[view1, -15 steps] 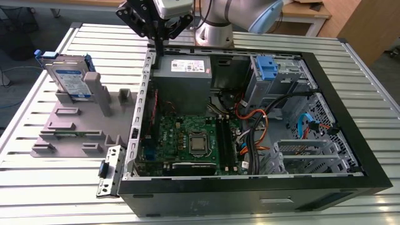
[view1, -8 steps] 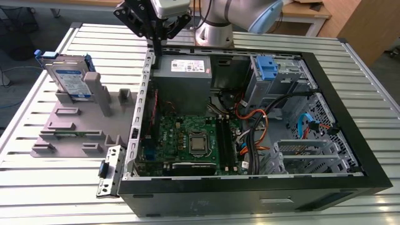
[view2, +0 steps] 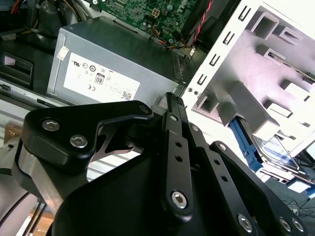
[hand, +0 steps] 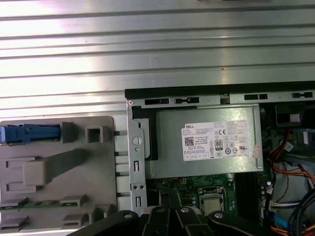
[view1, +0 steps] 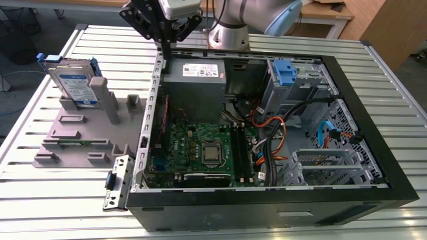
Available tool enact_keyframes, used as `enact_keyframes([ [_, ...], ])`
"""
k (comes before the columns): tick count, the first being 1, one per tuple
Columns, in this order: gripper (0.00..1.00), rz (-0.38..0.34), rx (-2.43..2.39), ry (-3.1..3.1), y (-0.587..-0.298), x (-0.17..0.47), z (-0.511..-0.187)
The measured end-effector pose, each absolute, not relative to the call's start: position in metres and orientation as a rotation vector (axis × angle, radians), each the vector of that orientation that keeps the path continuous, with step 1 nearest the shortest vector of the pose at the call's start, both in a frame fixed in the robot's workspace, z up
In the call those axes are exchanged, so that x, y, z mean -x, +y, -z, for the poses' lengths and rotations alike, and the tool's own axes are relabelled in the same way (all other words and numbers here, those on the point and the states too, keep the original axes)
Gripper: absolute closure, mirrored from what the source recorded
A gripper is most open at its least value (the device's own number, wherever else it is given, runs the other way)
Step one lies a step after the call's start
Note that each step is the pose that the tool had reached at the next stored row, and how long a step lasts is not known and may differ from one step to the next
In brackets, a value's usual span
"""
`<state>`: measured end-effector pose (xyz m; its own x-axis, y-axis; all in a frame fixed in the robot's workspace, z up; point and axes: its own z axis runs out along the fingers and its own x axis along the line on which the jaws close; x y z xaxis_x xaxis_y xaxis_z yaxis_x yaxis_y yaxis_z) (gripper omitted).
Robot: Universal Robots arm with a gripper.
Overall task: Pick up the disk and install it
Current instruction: 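Reach for the disk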
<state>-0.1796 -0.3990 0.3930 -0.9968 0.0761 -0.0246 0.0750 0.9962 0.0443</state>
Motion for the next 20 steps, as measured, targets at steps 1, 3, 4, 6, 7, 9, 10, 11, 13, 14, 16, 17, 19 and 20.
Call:
enact_keyframes([
  [1,0.89,-0.068,-0.118,3.112,-0.3989,0.1809,-0.393],
  [3,0.89,-0.068,-0.118,3.112,-0.3989,0.1843,-0.393],
  [4,0.89,-0.068,-0.118,3.112,-0.3989,0.1852,-0.3929],
  [6,0.89,-0.068,-0.118,3.112,-0.3989,0.1861,-0.3929],
  [7,0.89,-0.068,-0.118,3.112,-0.3989,0.1862,-0.3929],
  [9,0.89,-0.068,-0.118,3.112,-0.3989,0.1864,-0.3929],
  [10,0.89,-0.068,-0.118,3.112,-0.3989,0.1865,-0.393],
  [11,0.89,-0.068,-0.118,3.112,-0.3989,0.1865,-0.3929],
  [13,0.89,-0.068,-0.118,3.112,-0.3989,0.1866,-0.3929],
  [14,0.89,-0.068,-0.118,3.112,-0.3989,0.1867,-0.3929],
  [16,0.89,-0.068,-0.118,3.112,-0.3989,0.1872,-0.3929],
  [17,0.89,-0.068,-0.118,3.112,-0.399,0.1876,-0.3929],
  [19,0.89,-0.068,-0.118,3.112,-0.399,0.1891,-0.3929],
  [20,0.89,-0.068,-0.118,3.112,-0.3989,0.1899,-0.3929],
])
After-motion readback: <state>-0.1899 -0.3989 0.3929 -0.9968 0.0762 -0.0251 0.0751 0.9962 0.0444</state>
